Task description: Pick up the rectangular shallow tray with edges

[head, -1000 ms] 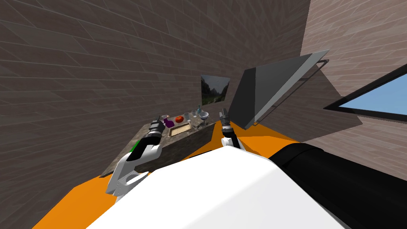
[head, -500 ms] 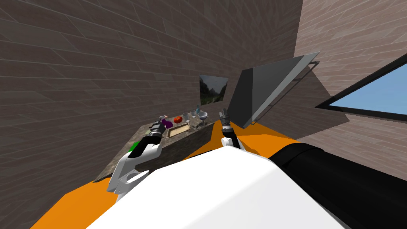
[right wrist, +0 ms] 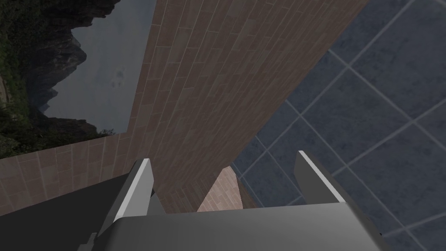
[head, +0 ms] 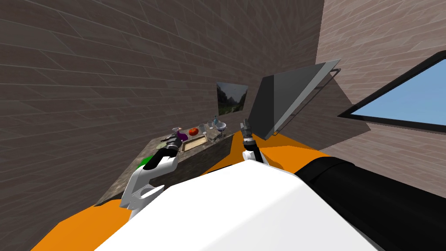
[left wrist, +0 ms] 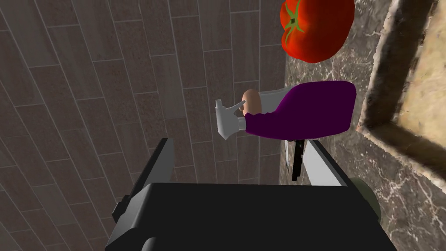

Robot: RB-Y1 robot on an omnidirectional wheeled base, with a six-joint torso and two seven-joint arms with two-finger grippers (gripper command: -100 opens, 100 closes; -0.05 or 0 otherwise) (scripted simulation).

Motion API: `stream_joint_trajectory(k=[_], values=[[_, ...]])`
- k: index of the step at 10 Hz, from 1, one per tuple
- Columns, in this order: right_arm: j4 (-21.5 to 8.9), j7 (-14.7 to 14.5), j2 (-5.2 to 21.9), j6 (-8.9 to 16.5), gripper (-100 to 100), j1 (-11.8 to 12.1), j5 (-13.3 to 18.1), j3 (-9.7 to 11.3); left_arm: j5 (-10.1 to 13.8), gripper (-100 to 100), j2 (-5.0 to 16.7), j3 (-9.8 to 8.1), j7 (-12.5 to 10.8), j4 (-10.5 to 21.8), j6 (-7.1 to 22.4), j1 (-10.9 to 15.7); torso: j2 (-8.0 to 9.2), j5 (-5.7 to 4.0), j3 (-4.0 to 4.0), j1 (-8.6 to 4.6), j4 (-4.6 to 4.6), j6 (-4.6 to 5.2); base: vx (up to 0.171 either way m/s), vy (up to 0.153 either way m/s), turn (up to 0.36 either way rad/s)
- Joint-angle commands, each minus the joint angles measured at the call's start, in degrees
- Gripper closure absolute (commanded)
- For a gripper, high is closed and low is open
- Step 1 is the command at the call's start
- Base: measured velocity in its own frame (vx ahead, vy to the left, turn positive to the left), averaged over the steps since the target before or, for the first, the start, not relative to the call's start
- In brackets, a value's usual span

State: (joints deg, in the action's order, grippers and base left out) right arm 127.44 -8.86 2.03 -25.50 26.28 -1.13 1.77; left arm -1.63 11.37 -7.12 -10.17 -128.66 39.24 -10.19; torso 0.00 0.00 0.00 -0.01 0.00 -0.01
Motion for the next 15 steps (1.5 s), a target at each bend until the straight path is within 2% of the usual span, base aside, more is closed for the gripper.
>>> stream_joint_trajectory(k=[1, 2, 6, 7, 8, 15], values=[[0.0, 0.0, 0.0, 0.0, 0, 0.0, 0.0, 0.0, 0.22, -100, 0.17, -0.2, -0.22, -0.1, 2.86, 0.17, 0.0, 0.0, 0.0, 0.0, 0.0, 0.0, -0.001, -0.004, -0.043], [0.0, 0.0, 0.0, 0.0, 0, 0.0, 0.0, 0.0, 0.22, -100, 0.17, -0.2, -0.22, -0.1, 3.65, 0.17, 0.0, 0.0, 0.0, 0.01, 0.0, -0.02, 0.0, -0.001, 0.01], [0.0, 0.0, 0.0, 0.0, 0, 0.0, 0.0, 0.0, 0.04, -100, -0.14, -0.37, -0.77, 0.31, 10.53, 0.76, -0.01, 0.0, 0.0, 0.01, 0.0, 0.0, 0.001, -0.002, -0.064], [0.0, 0.0, 0.0, 0.0, 0, 0.01, 0.0, 0.0, 0.04, -100, -0.14, -0.37, -0.77, 0.31, 10.66, 0.76, -0.01, 0.0, 0.0, 0.02, 0.0, -0.02, 0.001, -0.001, 0.013], [0.0, 0.0, 0.0, 0.0, 0, 0.01, 0.0, 0.0, -0.1, -100, -0.32, -0.43, -1.01, 0.49, 12.96, 0.96, 0.0, 0.0, 0.0, 0.02, 0.0, -0.03, 0.003, -0.003, -0.062], [0.0, 0.0, 0.0, 0.0, 0, 0.0, 0.0, 0.0, -0.66, -100, -1.05, -0.5, -1.6, 0.95, 23.0, 1.25, -0.03, 0.0, -0.01, 0.03, 0.0, -0.01, 0.005, 0.001, -0.058]])
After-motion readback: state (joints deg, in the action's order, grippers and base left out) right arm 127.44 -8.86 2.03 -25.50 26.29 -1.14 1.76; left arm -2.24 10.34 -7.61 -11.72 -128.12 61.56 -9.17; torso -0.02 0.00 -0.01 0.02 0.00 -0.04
